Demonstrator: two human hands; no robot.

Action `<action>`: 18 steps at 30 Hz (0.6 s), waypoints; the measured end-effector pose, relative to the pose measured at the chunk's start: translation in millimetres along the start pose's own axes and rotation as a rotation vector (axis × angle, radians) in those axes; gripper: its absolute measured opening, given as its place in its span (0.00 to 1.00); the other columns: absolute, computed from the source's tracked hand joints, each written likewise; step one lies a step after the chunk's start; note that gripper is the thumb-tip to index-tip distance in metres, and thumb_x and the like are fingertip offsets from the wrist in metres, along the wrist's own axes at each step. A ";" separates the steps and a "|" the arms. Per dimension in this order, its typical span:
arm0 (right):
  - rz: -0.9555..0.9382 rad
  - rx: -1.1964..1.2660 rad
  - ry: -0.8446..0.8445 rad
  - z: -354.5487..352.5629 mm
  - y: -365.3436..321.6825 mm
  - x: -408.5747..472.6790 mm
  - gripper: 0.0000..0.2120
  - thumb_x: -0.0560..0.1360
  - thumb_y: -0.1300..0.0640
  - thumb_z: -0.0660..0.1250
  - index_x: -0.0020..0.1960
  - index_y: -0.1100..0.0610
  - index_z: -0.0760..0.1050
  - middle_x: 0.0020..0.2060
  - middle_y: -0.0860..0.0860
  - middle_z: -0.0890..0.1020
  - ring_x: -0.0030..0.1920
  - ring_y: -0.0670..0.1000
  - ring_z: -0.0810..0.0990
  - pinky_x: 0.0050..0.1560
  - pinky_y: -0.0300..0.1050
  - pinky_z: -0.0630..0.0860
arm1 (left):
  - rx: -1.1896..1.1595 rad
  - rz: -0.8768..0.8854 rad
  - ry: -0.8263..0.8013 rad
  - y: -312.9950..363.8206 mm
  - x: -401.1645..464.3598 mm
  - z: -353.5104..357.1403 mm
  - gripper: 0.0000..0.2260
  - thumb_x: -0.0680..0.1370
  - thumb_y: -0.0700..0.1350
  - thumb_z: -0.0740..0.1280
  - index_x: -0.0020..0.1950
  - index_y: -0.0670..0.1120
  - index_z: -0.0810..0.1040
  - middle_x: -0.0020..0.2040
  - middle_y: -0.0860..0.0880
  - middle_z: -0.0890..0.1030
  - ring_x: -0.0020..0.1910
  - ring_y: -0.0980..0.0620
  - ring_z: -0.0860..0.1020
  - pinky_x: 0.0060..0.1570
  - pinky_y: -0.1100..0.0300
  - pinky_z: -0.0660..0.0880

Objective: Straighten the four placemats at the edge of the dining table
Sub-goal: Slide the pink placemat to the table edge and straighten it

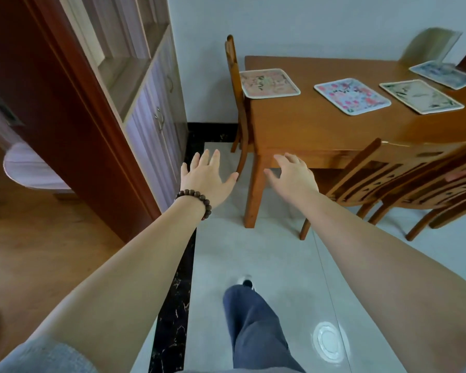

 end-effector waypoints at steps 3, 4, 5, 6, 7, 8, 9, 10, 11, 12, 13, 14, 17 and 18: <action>0.016 0.002 0.008 8.2 5.5 64.3 0.27 0.79 0.41 0.55 0.74 0.52 0.61 0.75 0.56 0.61 0.75 0.58 0.55 0.71 0.58 0.58 | 0.017 0.010 0.000 -6.4 62.2 11.1 0.35 0.76 0.67 0.52 0.78 0.49 0.51 0.78 0.46 0.55 0.76 0.44 0.51 0.71 0.42 0.50; 0.026 0.009 0.007 9.8 7.8 88.6 0.27 0.79 0.41 0.55 0.75 0.52 0.60 0.75 0.56 0.61 0.75 0.58 0.55 0.71 0.58 0.58 | 0.025 0.014 0.002 -7.5 86.7 14.0 0.35 0.76 0.67 0.52 0.78 0.48 0.51 0.78 0.46 0.54 0.76 0.45 0.51 0.71 0.42 0.51; 0.037 0.019 0.008 10.1 10.3 115.0 0.28 0.79 0.41 0.55 0.75 0.52 0.60 0.75 0.55 0.60 0.75 0.57 0.55 0.71 0.58 0.57 | 0.035 0.016 0.002 -8.2 113.3 16.0 0.35 0.76 0.67 0.51 0.78 0.48 0.51 0.78 0.46 0.54 0.76 0.45 0.51 0.71 0.42 0.51; 0.048 0.030 0.014 8.9 12.6 141.9 0.28 0.79 0.41 0.55 0.75 0.53 0.60 0.75 0.55 0.60 0.75 0.57 0.55 0.72 0.57 0.57 | 0.046 0.015 0.004 -8.5 140.7 17.6 0.36 0.76 0.67 0.51 0.78 0.48 0.52 0.78 0.46 0.54 0.76 0.45 0.51 0.71 0.42 0.51; 0.055 0.041 0.021 6.4 14.4 170.2 0.27 0.79 0.41 0.55 0.74 0.53 0.61 0.75 0.55 0.60 0.75 0.57 0.55 0.72 0.58 0.57 | 0.055 0.015 0.007 -8.1 169.2 17.9 0.36 0.76 0.67 0.51 0.78 0.48 0.52 0.78 0.46 0.54 0.76 0.45 0.51 0.71 0.42 0.51; 0.059 0.053 0.023 3.4 15.8 199.3 0.27 0.79 0.41 0.55 0.74 0.53 0.61 0.75 0.55 0.61 0.75 0.57 0.55 0.72 0.58 0.57 | 0.058 0.012 0.007 -6.9 198.1 17.9 0.36 0.76 0.67 0.51 0.78 0.48 0.52 0.78 0.46 0.54 0.76 0.45 0.51 0.71 0.42 0.51; 0.059 0.063 0.024 0.2 16.7 229.0 0.27 0.79 0.42 0.55 0.73 0.53 0.62 0.75 0.55 0.61 0.75 0.57 0.55 0.72 0.58 0.58 | 0.062 0.010 0.004 -4.7 227.5 17.8 0.36 0.76 0.67 0.51 0.78 0.48 0.52 0.78 0.46 0.55 0.76 0.45 0.51 0.71 0.42 0.52; 0.058 0.070 0.023 -2.5 17.5 256.8 0.26 0.79 0.41 0.55 0.73 0.53 0.62 0.75 0.55 0.61 0.75 0.57 0.56 0.71 0.58 0.58 | 0.068 0.013 0.000 -1.9 254.5 17.5 0.36 0.76 0.67 0.51 0.78 0.48 0.52 0.78 0.46 0.55 0.76 0.45 0.51 0.71 0.42 0.52; 0.060 0.071 0.021 -4.5 18.5 282.1 0.26 0.79 0.41 0.55 0.73 0.52 0.62 0.75 0.55 0.61 0.75 0.57 0.56 0.71 0.59 0.58 | 0.075 0.018 -0.005 1.1 279.9 17.4 0.36 0.76 0.67 0.51 0.78 0.48 0.52 0.78 0.46 0.55 0.76 0.45 0.51 0.71 0.41 0.52; 0.066 0.072 0.018 -6.6 20.2 307.4 0.27 0.79 0.41 0.55 0.73 0.52 0.62 0.75 0.55 0.61 0.75 0.57 0.56 0.71 0.59 0.58 | 0.079 0.023 -0.011 4.7 305.6 17.3 0.36 0.76 0.67 0.52 0.78 0.48 0.52 0.78 0.46 0.55 0.76 0.45 0.52 0.71 0.41 0.52; 0.073 0.073 0.019 -8.4 22.5 330.2 0.27 0.79 0.41 0.55 0.74 0.52 0.62 0.75 0.54 0.61 0.75 0.57 0.56 0.71 0.59 0.59 | 0.083 0.027 -0.014 8.1 328.8 17.6 0.36 0.76 0.67 0.52 0.78 0.48 0.52 0.78 0.46 0.55 0.76 0.45 0.52 0.71 0.41 0.52; 0.083 0.078 0.024 -10.1 25.6 351.0 0.27 0.78 0.41 0.55 0.74 0.52 0.61 0.75 0.54 0.61 0.74 0.57 0.56 0.71 0.59 0.59 | 0.087 0.032 -0.016 11.2 349.7 18.6 0.35 0.76 0.67 0.52 0.78 0.48 0.52 0.78 0.46 0.55 0.76 0.45 0.52 0.71 0.41 0.52; 0.120 0.080 0.030 -11.5 37.4 404.7 0.28 0.78 0.41 0.56 0.74 0.50 0.60 0.74 0.53 0.62 0.74 0.57 0.58 0.70 0.59 0.61 | 0.089 0.044 -0.035 16.8 405.9 25.0 0.35 0.77 0.67 0.53 0.78 0.48 0.52 0.78 0.46 0.55 0.76 0.45 0.52 0.71 0.41 0.51; 0.131 0.080 0.025 -10.0 41.6 419.7 0.28 0.78 0.41 0.56 0.74 0.50 0.60 0.74 0.53 0.62 0.73 0.57 0.59 0.69 0.59 0.61 | 0.093 0.048 -0.041 17.2 422.5 27.8 0.35 0.77 0.66 0.53 0.78 0.48 0.52 0.78 0.46 0.55 0.76 0.45 0.52 0.71 0.41 0.52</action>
Point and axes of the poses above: each hand's wrist, its own x-axis towards the middle knuckle, its own z-axis out of the palm, y = z × x, the point moved 7 cm from there along x, towards the middle knuckle
